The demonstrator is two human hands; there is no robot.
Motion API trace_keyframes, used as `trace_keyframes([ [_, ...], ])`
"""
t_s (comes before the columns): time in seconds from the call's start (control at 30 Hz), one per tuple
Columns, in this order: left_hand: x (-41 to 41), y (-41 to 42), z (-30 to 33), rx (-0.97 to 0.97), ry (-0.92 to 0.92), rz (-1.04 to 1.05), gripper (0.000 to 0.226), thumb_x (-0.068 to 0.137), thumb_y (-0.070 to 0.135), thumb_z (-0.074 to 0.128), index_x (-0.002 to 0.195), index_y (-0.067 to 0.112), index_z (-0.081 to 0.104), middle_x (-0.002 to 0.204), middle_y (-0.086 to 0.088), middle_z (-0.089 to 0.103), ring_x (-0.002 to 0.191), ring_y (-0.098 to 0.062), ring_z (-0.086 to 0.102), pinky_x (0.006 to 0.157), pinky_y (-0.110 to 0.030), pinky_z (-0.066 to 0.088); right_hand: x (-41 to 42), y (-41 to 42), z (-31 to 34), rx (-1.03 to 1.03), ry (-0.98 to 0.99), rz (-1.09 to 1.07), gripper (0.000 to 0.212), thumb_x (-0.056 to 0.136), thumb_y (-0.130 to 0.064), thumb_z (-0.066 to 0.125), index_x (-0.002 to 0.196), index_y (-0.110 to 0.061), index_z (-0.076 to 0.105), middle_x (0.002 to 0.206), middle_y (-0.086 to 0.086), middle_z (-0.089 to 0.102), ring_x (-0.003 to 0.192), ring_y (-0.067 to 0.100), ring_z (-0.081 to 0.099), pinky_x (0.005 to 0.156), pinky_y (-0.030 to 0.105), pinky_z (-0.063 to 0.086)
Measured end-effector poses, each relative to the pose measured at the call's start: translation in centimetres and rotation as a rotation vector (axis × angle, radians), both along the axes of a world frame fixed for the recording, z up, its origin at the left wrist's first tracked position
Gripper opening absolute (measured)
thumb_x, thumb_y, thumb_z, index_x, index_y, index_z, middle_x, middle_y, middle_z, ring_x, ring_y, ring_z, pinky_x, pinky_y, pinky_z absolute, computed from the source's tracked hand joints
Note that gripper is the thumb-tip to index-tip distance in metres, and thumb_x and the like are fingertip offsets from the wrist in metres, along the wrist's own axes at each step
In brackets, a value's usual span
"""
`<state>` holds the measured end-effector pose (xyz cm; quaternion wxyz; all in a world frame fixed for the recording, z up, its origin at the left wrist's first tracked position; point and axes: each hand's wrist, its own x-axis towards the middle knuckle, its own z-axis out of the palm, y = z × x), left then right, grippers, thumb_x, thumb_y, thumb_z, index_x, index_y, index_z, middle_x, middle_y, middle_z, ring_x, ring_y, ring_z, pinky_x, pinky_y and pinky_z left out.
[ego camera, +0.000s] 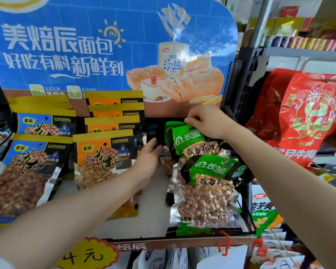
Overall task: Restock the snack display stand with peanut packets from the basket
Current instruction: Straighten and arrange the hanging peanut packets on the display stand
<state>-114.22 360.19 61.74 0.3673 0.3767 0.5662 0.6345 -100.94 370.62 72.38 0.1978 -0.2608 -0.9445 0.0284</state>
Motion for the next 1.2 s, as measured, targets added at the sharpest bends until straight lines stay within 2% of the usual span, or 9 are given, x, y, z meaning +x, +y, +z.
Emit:
trace_keyframes([
  [0.07,-0.2,1.4,-0.4,-0.039,0.003,-0.008,0.024,0.098,0.016,0.041,0.105,0.026,0.061,0.113,-0.015,0.065,0.107,-0.035,0.059,0.094,-0.048,0.043,-0.1,0.5,-0.5,0.002,0.036,-0.015,0.026,0.094,-0.025,0.05,0.087,-0.002,0.061,0.079,0.006,0.054,0.076,0.022,0.048,0.064,0.027,0.028],
  [0.2,-0.4,2.8,-0.7,-0.084,-0.025,-0.051,0.028,0.097,0.025,0.045,0.121,0.019,0.057,0.111,-0.008,0.067,0.104,-0.027,0.061,0.099,-0.045,0.043,-0.5,0.8,-0.9,-0.061,0.132,-0.048,0.027,0.092,-0.025,0.052,0.097,-0.001,0.065,0.087,0.006,0.055,0.083,0.019,0.045,0.071,0.026,0.03],
  [0.4,-1.1,-0.3,-1.1,-0.168,-0.001,-0.045,0.058,0.09,0.055,0.039,0.141,0.026,0.034,0.142,0.011,0.036,0.133,-0.014,0.033,0.115,-0.042,0.024,-1.1,0.7,0.1,-0.124,-0.143,-0.15,0.035,0.089,-0.036,0.056,0.105,-0.006,0.063,0.107,0.012,0.064,0.092,0.024,0.055,0.075,0.032,0.042],
  [0.5,0.4,-4.0,-0.5,-0.303,0.244,-0.23,0.088,0.082,0.053,0.057,0.147,0.024,0.006,0.147,0.018,0.003,0.131,-0.009,0.025,0.111,-0.034,0.025,1.5,-1.6,3.3,-0.195,-0.058,-0.082,0.041,0.093,-0.04,0.048,0.121,-0.012,0.059,0.129,0.008,0.058,0.119,0.025,0.052,0.102,0.037,0.039],
  [0.6,2.6,-7.3,-0.7,-0.448,0.533,-0.39,0.125,0.065,0.05,0.075,0.144,0.029,-0.02,0.153,0.013,-0.003,0.139,-0.012,0.012,0.109,-0.027,0.022,5.4,-4.9,3.8,-0.202,-0.113,0.053,0.045,0.09,-0.039,0.051,0.127,-0.014,0.056,0.135,0.003,0.055,0.125,0.018,0.049,0.106,0.031,0.035],
  [0.8,3.7,-6.2,-1.6,-0.412,0.745,-0.415,0.122,0.074,0.039,0.074,0.142,0.02,-0.025,0.155,0.001,0.014,0.136,-0.017,0.029,0.093,-0.013,0.024,5.8,-5.9,-1.2,-0.017,-0.2,0.07,0.023,0.09,-0.018,0.058,0.105,-0.002,0.066,0.095,0.016,0.069,0.089,0.031,0.062,0.075,0.036,0.044],
  [0.93,3.8,-6.5,-1.6,-0.332,0.839,-0.357,0.116,0.071,0.045,0.074,0.145,0.022,-0.012,0.151,0.001,0.03,0.127,-0.016,0.041,0.088,-0.014,0.03,4.5,-6.3,-1.4,0.051,-0.16,0.0,0.023,0.091,-0.028,0.054,0.1,-0.01,0.065,0.095,0.01,0.069,0.09,0.03,0.062,0.076,0.043,0.051],
  [1.07,1.7,-9.7,0.6,-0.369,0.879,-0.295,0.104,0.073,0.063,0.059,0.148,0.025,-0.002,0.153,-0.001,0.026,0.124,-0.018,0.045,0.101,-0.034,0.041,2.4,-9.2,0.4,0.094,-0.041,0.038,0.024,0.088,-0.036,0.058,0.093,-0.013,0.065,0.092,0.003,0.069,0.086,0.023,0.062,0.074,0.042,0.053],
  [1.2,-4.7,-14.4,2.6,-0.165,0.833,0.092,0.067,0.09,0.037,0.055,0.145,0.021,0.02,0.153,0.002,0.023,0.137,-0.019,0.029,0.111,-0.036,0.028,-2.8,-13.0,-0.9,0.011,0.193,0.104,0.025,0.095,-0.022,0.048,0.102,-0.004,0.064,0.101,0.012,0.067,0.09,0.025,0.058,0.073,0.028,0.039],
])
